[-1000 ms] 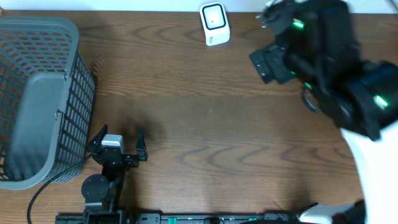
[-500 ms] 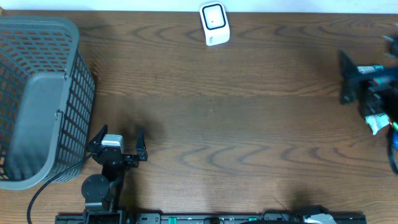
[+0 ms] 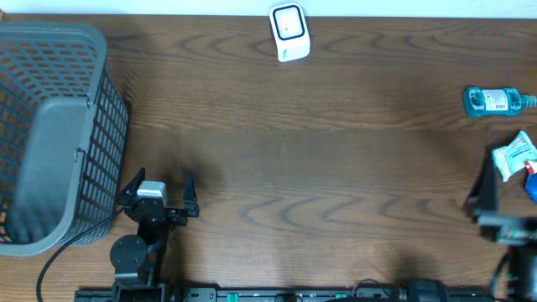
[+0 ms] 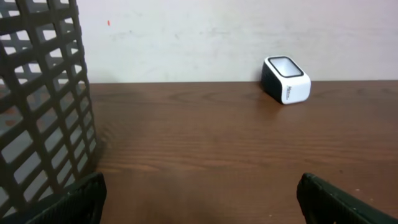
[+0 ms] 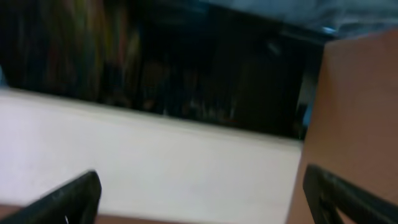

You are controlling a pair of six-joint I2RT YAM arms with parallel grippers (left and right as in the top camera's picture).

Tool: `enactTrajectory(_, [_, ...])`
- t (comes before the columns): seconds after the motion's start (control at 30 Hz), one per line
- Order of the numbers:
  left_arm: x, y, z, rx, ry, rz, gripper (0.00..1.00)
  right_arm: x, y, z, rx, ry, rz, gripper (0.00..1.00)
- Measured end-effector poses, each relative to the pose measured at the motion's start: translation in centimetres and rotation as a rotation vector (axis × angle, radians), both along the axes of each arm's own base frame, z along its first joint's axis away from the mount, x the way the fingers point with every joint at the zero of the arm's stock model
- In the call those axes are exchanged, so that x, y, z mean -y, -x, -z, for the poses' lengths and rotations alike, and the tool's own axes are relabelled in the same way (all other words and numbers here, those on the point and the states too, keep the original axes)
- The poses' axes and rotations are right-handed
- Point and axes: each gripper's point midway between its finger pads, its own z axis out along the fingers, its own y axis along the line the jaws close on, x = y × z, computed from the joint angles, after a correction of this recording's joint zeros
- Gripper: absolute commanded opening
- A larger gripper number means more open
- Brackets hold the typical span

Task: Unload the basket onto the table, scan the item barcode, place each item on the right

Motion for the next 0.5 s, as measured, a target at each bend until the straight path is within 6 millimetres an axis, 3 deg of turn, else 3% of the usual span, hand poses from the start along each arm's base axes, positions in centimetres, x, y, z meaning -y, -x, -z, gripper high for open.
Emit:
enactTrajectory(0.13, [0.0,0.0,0.0,0.001,0.000,-0.001,0.98,0.4,0.3,4.9,0.088,-0.024,0.012,0.99])
enactTrajectory(0.27, [0.0,0.0,0.0,0.000,0.000,0.000,0.98,0.8,-0.5,8.7,0.112,-0.049,0.022,0.99])
enactTrajectory(0.5, [0.0,0.0,0.0,0.000,0.000,0.000,0.98,1.4,-5.2,18.0,-0.021,-0.105,0.022,0.99])
